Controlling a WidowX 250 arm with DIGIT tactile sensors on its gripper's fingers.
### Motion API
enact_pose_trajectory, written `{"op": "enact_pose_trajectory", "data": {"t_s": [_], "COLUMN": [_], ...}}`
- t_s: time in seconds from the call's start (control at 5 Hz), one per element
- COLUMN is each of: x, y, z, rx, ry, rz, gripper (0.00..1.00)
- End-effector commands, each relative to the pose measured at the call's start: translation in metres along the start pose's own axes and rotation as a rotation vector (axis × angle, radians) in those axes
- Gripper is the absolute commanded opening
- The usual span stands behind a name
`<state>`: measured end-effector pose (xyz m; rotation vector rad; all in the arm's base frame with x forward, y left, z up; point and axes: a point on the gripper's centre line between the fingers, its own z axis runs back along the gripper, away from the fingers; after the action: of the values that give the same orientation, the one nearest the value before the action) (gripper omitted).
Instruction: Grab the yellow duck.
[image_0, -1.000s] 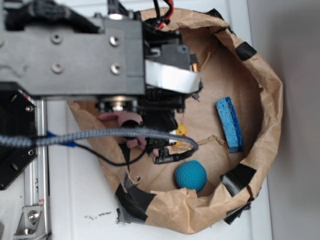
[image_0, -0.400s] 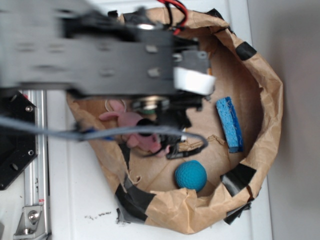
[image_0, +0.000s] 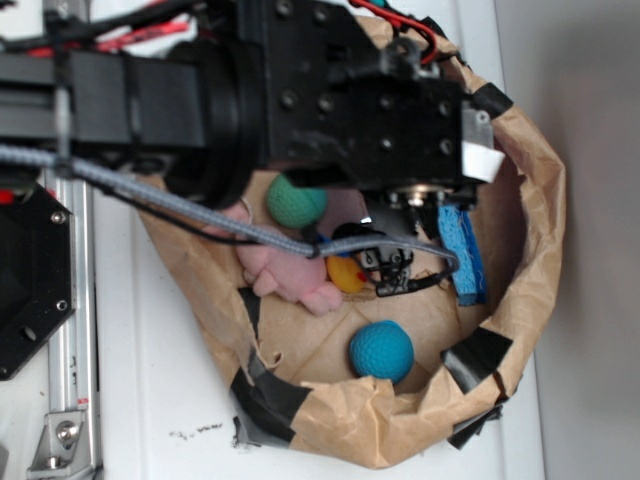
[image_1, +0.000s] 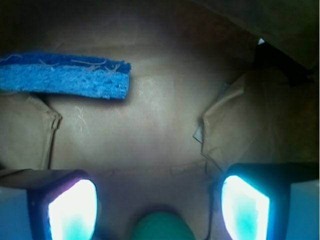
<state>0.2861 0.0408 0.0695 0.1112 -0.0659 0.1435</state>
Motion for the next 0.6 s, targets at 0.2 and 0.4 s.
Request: {"op": "enact_pose_trajectory", "data": {"t_s": [0.2,0.4], "x": [-0.011,-0.055], "y": [-0.022,-0.054], "z": [-0.023,-0.028], "rx": [-0.017,-0.061], "ry": [0.090,0.164], "rz": [-0.108,-0.238], "gripper": [1.00,1.00]}}
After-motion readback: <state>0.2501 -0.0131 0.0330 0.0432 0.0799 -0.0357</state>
